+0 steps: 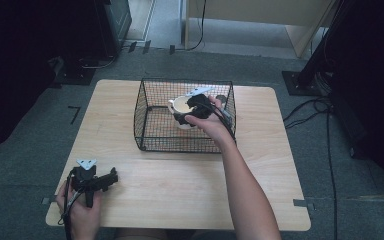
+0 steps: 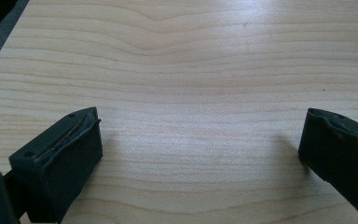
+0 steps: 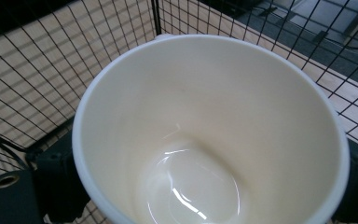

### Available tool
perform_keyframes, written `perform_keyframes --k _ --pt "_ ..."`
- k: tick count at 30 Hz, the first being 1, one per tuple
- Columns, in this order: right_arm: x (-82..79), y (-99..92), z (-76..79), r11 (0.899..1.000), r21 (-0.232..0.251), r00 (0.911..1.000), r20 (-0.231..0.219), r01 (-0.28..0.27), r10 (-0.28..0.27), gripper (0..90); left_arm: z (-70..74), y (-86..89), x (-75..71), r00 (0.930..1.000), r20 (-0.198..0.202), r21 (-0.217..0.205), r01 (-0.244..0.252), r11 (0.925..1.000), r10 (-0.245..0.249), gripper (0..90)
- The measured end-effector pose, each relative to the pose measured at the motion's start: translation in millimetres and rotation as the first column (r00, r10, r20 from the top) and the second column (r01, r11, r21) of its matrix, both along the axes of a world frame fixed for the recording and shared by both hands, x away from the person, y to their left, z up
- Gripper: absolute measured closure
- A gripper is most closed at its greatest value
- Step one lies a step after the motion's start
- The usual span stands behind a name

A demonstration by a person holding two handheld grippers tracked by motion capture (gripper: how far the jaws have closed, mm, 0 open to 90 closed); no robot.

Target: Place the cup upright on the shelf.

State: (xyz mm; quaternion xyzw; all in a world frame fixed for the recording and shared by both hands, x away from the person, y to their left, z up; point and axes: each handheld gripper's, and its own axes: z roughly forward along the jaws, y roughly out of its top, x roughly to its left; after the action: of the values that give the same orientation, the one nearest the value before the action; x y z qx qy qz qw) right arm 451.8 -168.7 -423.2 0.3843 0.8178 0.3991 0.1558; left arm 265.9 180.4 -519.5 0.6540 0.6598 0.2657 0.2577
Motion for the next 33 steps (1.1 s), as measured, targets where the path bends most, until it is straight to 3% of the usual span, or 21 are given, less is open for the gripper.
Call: perform_keyframes --k 9,17,20,26,33 --pt "15.7 -0.5 -15.4 0.999 -0.025 0.9995 -0.016 0.026 -0.027 9.1 0.0 0.0 0.0 1.0000 0.000 0.000 0.000 1.0000 0.000 0.0" --pt "19.8 1.0 -28.5 0.997 -0.068 0.9989 -0.039 -0.026 0.024 9.0 0.0 0.0 0.0 1.0000 0.000 0.000 0.000 1.0000 0.000 0.0" --pt "20.5 1.5 -30.8 0.996 -0.085 0.9983 -0.051 -0.033 0.029 9.0 0.1 0.0 0.0 1.0000 -0.001 0.000 0.000 1.0000 0.000 0.0" --pt "19.8 2.6 -31.0 0.992 -0.125 0.9992 -0.032 -0.027 0.024 9.0 0.1 0.0 0.0 1.0000 -0.001 0.001 0.001 1.0000 -0.001 0.0" --pt "20.1 1.7 -32.8 0.989 -0.144 0.9975 -0.071 -0.013 0.003 8.2 0.1 0.0 0.0 1.0000 -0.001 0.000 0.000 1.0000 0.000 0.0"
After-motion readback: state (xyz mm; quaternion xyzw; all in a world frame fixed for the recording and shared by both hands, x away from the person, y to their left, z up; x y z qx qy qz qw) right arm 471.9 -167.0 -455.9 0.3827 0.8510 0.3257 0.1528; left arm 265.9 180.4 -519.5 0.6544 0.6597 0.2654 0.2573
